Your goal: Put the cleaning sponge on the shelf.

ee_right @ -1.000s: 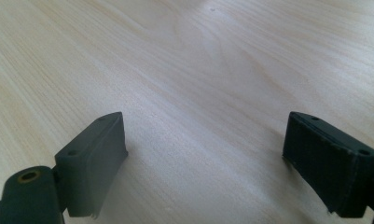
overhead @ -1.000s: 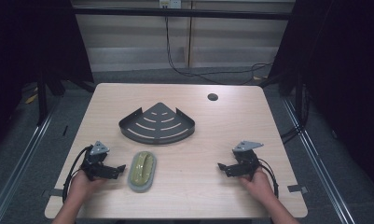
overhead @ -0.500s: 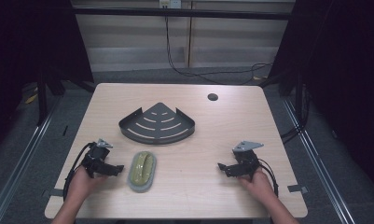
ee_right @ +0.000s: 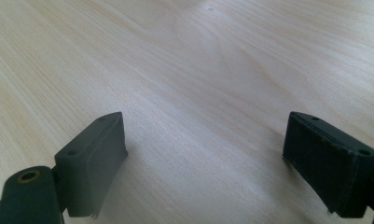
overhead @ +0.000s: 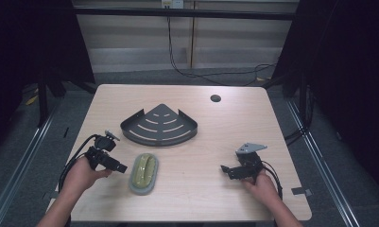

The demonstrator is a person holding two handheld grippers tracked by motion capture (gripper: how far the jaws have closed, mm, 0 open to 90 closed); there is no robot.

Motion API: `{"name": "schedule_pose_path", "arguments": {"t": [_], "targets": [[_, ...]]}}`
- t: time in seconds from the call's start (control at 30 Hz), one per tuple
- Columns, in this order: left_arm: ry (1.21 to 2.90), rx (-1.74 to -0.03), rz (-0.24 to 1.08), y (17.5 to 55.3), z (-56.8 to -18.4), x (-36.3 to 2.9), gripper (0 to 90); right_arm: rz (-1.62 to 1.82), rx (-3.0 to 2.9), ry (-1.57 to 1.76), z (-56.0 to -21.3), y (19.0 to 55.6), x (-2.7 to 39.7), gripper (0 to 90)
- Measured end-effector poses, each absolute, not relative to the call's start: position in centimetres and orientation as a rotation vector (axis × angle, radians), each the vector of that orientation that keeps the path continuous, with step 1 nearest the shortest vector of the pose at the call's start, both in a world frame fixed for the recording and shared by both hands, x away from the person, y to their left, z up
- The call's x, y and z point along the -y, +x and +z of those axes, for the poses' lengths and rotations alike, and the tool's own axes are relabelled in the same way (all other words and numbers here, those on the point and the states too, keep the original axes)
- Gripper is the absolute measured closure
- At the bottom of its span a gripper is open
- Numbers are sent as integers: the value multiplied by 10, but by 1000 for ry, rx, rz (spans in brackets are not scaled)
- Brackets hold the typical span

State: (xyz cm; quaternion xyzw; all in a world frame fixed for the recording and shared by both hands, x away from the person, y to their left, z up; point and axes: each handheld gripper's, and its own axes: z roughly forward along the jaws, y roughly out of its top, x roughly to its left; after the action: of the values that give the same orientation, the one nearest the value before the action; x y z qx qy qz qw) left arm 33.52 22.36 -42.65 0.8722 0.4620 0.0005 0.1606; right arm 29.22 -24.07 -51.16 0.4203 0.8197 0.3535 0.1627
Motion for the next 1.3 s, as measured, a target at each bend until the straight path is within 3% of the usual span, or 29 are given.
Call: {"name": "schedule_pose_path", "arguments": {"t": [0.87,1.3], "targets": [[2538,-1301,-150,343,-409,-167,336,998,-2327,1214,-512,291,240,123],[2570,-1350,-214,346,-420,-152,438,999,-2328,1209,-512,291,240,123]]}}
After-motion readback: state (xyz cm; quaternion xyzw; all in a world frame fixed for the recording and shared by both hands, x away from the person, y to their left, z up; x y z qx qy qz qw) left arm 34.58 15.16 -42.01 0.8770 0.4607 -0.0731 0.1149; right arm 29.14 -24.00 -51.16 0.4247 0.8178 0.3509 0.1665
